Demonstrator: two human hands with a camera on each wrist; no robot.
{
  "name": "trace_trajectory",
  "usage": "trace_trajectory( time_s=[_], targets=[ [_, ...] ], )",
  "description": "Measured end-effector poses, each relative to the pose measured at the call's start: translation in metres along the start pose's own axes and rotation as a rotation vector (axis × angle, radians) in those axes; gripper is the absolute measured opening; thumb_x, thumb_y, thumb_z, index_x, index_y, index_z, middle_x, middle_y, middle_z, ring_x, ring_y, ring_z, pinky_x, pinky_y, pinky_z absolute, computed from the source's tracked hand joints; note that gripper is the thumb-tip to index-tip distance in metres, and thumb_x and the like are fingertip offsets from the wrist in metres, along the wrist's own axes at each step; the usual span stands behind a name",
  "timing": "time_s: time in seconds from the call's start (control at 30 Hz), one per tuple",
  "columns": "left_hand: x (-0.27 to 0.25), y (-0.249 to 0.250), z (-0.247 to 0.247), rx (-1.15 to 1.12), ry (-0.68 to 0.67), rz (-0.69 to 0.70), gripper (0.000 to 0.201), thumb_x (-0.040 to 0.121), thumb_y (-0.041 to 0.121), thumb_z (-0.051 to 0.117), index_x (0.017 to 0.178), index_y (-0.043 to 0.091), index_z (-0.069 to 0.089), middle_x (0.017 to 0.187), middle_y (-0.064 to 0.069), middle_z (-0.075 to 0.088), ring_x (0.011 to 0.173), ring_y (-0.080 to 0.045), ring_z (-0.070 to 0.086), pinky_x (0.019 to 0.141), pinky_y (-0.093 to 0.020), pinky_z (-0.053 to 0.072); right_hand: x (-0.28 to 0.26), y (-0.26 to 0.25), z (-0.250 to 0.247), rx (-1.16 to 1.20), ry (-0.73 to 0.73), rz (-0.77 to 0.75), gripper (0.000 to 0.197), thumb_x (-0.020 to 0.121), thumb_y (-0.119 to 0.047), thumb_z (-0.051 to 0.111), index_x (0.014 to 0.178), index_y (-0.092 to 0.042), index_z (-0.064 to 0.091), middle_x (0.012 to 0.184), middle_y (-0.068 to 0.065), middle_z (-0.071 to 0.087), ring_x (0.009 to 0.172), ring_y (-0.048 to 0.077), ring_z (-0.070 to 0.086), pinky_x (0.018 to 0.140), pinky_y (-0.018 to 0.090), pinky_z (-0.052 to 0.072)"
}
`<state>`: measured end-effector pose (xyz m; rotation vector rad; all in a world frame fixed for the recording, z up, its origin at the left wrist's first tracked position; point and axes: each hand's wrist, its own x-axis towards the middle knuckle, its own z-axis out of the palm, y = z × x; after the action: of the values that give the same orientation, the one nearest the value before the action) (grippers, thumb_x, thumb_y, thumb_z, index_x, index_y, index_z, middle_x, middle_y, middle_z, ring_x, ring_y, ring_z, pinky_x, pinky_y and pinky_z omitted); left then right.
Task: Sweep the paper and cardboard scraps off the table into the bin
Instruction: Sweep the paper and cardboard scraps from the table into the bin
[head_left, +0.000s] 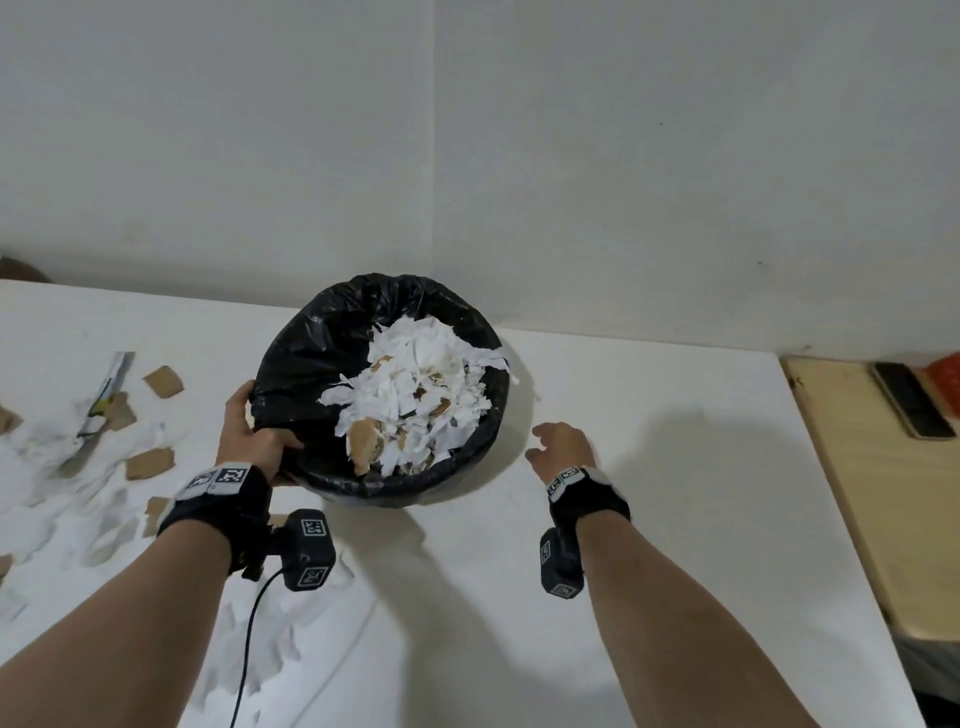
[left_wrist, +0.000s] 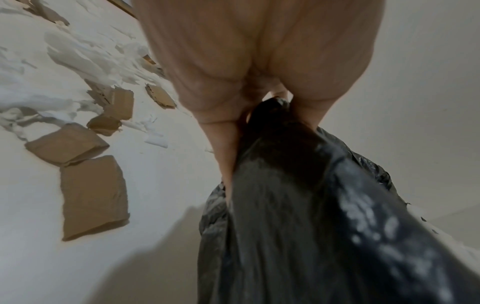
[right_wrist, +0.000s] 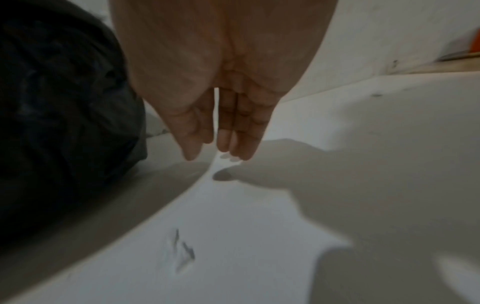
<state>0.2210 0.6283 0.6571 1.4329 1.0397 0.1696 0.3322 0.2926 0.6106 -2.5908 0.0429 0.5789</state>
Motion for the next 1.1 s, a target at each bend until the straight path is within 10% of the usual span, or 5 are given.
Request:
trace_trajectory(
  time_s=[0.27, 0.57, 0.73, 0.97, 1.1],
  targets=[
    [0.0, 0.009, -0.008, -0.016, 0.002, 0.004, 0.089, 0.075, -0.019, 0.046, 0.141, 0.04, 0.04, 0.12, -0.009, 0.057, 0.082, -0.03, 0.059, 0.055, -0.042, 0.057, -0.032, 0.007, 0.047, -0.294, -0.307, -0.257, 0.058, 0.08, -0.029, 0.073, 0.133, -0.014, 0.052, 0.132, 0.003, 0.049, 0.123, 0.021, 0.048, 0.101, 0.027, 0.038],
    [-0.002, 0.008, -0.024, -0.033, -0.042, 0.014, 0.087, 0.077, -0.02, 0.046, 0.142, 0.037, 0.04, 0.102, -0.004, 0.06, 0.078, -0.03, 0.059, 0.065, -0.049, 0.057, -0.05, -0.003, 0.054, -0.154, -0.134, -0.149, 0.032, 0.086, 0.001, 0.051, 0.106, -0.01, 0.073, 0.112, 0.008, 0.071, 0.107, 0.024, 0.064, 0.094, 0.023, 0.046],
    [-0.009, 0.003, -0.041, -0.012, -0.059, 0.013, 0.089, 0.076, -0.021, 0.045, 0.144, 0.037, 0.04, 0.103, -0.009, 0.061, 0.079, -0.032, 0.059, 0.065, -0.048, 0.057, -0.065, -0.004, 0.048, 0.418, 0.13, -0.015, 0.036, 0.072, 0.012, 0.063, 0.063, -0.021, 0.075, 0.055, 0.0, 0.067, 0.055, 0.016, 0.067, 0.071, 0.041, 0.06],
    [-0.034, 0.003, -0.03, 0.039, -0.131, 0.03, 0.089, 0.077, -0.02, 0.044, 0.144, 0.039, 0.038, 0.114, -0.015, 0.06, 0.079, -0.036, 0.06, 0.06, -0.046, 0.057, -0.091, -0.052, -0.04, 0.885, 0.351, -0.123, 0.018, 0.075, 0.01, 0.07, 0.092, 0.002, 0.072, 0.072, 0.011, 0.069, 0.057, 0.017, 0.065, 0.061, 0.019, 0.054],
    [-0.051, 0.004, 0.005, 0.057, -0.197, 0.051, 0.089, 0.076, -0.02, 0.045, 0.144, 0.037, 0.039, 0.111, -0.017, 0.061, 0.078, -0.034, 0.059, 0.065, -0.051, 0.058, -0.09, -0.054, -0.068, 0.827, 0.372, -0.206, 0.032, 0.076, 0.014, 0.064, 0.08, -0.016, 0.073, 0.073, 0.009, 0.069, 0.067, 0.013, 0.067, 0.068, 0.022, 0.054]
  ],
)
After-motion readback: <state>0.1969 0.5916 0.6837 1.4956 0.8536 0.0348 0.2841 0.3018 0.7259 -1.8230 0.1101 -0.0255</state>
